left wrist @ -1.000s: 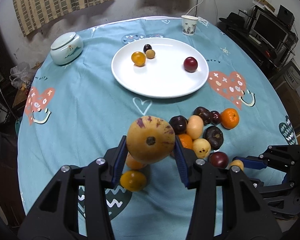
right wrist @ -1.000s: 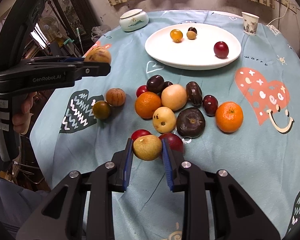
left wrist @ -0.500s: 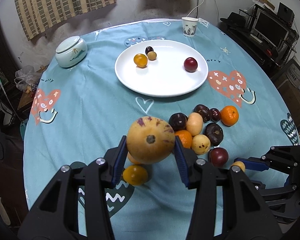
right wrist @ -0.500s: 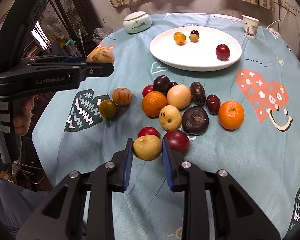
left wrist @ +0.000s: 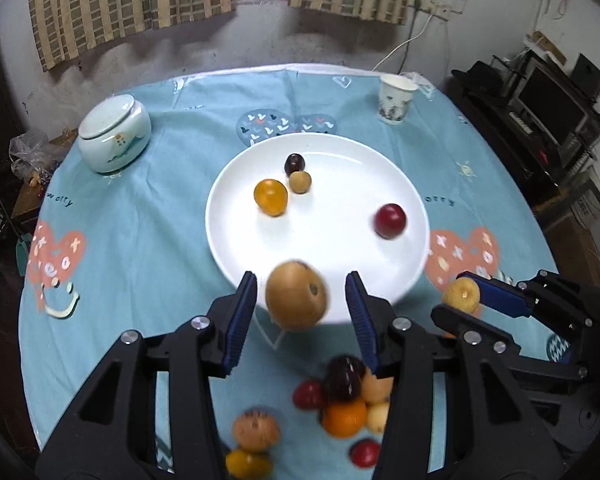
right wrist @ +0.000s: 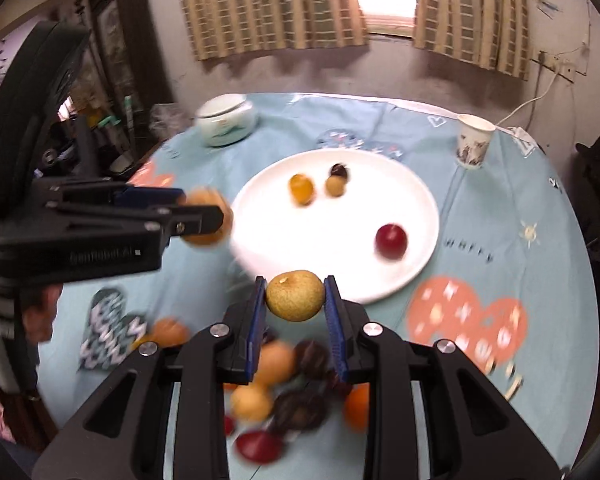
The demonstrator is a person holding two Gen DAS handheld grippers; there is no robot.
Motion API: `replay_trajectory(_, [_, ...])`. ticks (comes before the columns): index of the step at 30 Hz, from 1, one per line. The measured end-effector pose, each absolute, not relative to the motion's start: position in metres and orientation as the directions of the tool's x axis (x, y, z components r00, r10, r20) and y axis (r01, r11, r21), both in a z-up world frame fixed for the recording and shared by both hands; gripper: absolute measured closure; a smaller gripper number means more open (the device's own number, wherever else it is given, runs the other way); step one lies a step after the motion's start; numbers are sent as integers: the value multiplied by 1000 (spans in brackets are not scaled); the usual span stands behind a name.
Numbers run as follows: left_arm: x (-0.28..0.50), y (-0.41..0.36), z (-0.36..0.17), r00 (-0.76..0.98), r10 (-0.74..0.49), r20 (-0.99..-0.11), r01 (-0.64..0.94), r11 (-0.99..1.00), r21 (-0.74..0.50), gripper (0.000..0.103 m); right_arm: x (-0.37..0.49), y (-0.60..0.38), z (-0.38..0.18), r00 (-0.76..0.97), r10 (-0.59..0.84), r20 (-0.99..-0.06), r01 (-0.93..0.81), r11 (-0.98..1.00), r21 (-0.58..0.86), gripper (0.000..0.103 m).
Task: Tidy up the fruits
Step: 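Carry both fruits to the white plate and open both tools to release, then grasp a yellow-orange fruit with the left tool while the right tool grasps a red plum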
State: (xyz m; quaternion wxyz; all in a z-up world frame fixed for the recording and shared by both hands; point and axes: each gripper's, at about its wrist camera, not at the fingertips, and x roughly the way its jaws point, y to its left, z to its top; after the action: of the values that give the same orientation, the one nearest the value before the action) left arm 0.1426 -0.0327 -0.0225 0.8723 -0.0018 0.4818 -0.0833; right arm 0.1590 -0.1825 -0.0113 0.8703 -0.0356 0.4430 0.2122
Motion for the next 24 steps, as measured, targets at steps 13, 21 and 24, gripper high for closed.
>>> replay_trajectory(13, [198,-13,-61,459,-114,-881,77,993,-88,48,228,-172,-56,500,253,-828,-381,923,52,27])
replay_trajectory(21, [153,28,-7,561,-111,-821,86,993,-75,45,182,-208,22,604,340,-721,-396,913,99,27])
replay_trajectory(24, [117,39,6,595,-100,-798,109,993,-43,40,136,-213,30,590,373,-716,-433,895,109,27])
